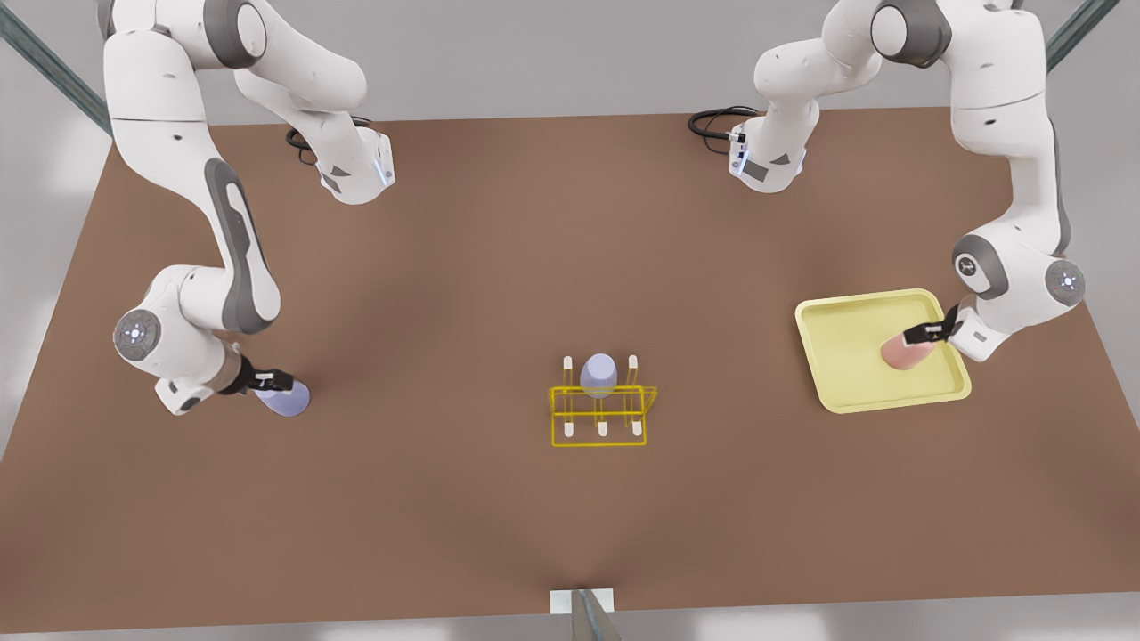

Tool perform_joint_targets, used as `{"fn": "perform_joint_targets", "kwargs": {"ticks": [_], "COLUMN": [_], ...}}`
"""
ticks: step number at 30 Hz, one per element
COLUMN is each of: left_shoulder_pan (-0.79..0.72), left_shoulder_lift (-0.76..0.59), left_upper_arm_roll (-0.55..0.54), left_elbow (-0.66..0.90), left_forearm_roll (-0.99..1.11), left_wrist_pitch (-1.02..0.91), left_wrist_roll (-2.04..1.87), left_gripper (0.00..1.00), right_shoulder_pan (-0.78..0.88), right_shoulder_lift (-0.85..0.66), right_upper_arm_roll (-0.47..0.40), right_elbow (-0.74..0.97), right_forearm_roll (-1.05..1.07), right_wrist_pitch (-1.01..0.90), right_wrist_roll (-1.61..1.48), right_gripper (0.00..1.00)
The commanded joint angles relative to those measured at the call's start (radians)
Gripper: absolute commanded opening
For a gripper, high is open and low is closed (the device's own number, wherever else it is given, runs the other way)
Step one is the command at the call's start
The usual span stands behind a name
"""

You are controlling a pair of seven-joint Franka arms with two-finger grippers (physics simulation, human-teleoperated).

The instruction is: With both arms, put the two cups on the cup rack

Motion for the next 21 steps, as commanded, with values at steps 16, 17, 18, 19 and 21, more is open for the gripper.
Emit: {"fn": "perform_joint_targets", "kwargs": {"ticks": [16, 17, 18, 19, 21], "left_shoulder_pan": [0.021, 0.019, 0.019, 0.019, 0.019], "left_shoulder_lift": [0.095, 0.095, 0.097, 0.095, 0.094], "left_upper_arm_roll": [0.008, 0.008, 0.008, 0.008, 0.008], "left_elbow": [-0.028, -0.028, -0.028, -0.026, -0.026], "left_forearm_roll": [0.002, 0.002, 0.001, 0.002, 0.002], "left_wrist_pitch": [0.097, 0.097, 0.097, 0.097, 0.097], "left_wrist_roll": [0.245, 0.245, 0.245, 0.245, 0.245], "left_gripper": [1.00, 1.00, 0.85, 0.84, 0.85], "right_shoulder_pan": [-0.013, -0.014, -0.014, -0.014, -0.016], "right_shoulder_lift": [0.102, 0.119, 0.120, 0.140, 0.168], "right_upper_arm_roll": [-0.026, -0.026, -0.026, -0.026, -0.026], "right_elbow": [0.007, 0.010, 0.010, 0.016, 0.038], "right_forearm_roll": [-0.069, -0.071, -0.071, -0.072, -0.075], "right_wrist_pitch": [-0.028, -0.027, -0.027, -0.027, -0.024], "right_wrist_roll": [-0.227, -0.227, -0.227, -0.227, -0.229], "right_gripper": [1.00, 1.00, 1.00, 1.00, 1.00]}}
